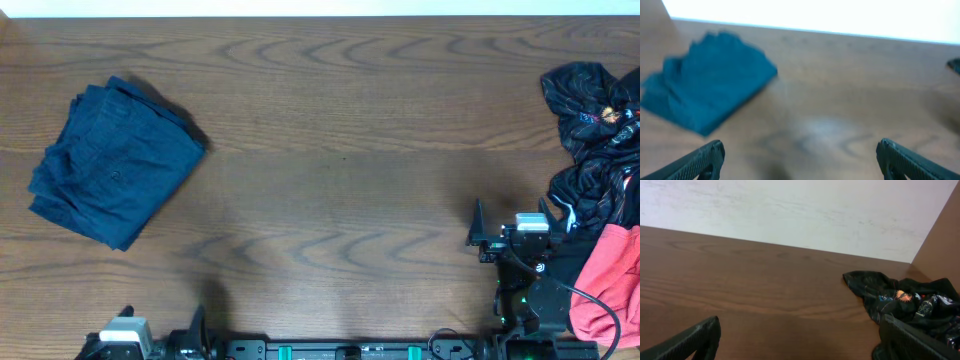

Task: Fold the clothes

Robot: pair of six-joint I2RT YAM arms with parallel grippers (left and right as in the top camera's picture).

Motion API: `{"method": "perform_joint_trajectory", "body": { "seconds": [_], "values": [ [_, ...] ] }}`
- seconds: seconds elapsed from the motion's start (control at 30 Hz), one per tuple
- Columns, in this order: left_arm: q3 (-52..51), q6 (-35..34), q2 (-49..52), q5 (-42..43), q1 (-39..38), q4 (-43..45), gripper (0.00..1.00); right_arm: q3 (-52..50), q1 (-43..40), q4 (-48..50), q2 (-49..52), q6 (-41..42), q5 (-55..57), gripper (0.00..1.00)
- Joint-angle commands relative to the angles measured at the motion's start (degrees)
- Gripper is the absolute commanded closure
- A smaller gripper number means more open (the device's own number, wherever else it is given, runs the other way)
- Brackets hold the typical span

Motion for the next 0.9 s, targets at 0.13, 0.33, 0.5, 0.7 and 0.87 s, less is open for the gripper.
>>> {"method": "perform_joint_trajectory", "body": {
  "seconds": [0.13, 0.33, 0.5, 0.7, 0.87],
  "values": [
    [-12.0, 7.7, -0.7, -0.7, 3.4, 6.4, 0.02, -0.1, -0.6, -0.2, -0.3, 1.0, -0.4, 0.01],
    [-27.3, 8.5, -4.8, -0.7, 4.2, 21.6, 0.02, -0.1, -0.6, -0.2, -0.3, 1.0, -0.4, 0.01],
    [-40.0, 8.5, -7.1, 0.2, 4.2, 34.5, 0.02, -0.1, -0.6, -0.2, -0.3, 1.0, -0.4, 0.01],
    [-52.3, 8.5, -7.1, 1.1, 4.0, 49.8, 0.02, -0.1, -0.6, -0.2, -0.3, 1.0, -0.4, 0.01],
    [-60.1, 8.5, -7.1, 1.0, 4.0, 63.2, 0.02, -0.1, -0.6, -0.2, -0.3, 1.0, -0.4, 0.01]
  ]
}}
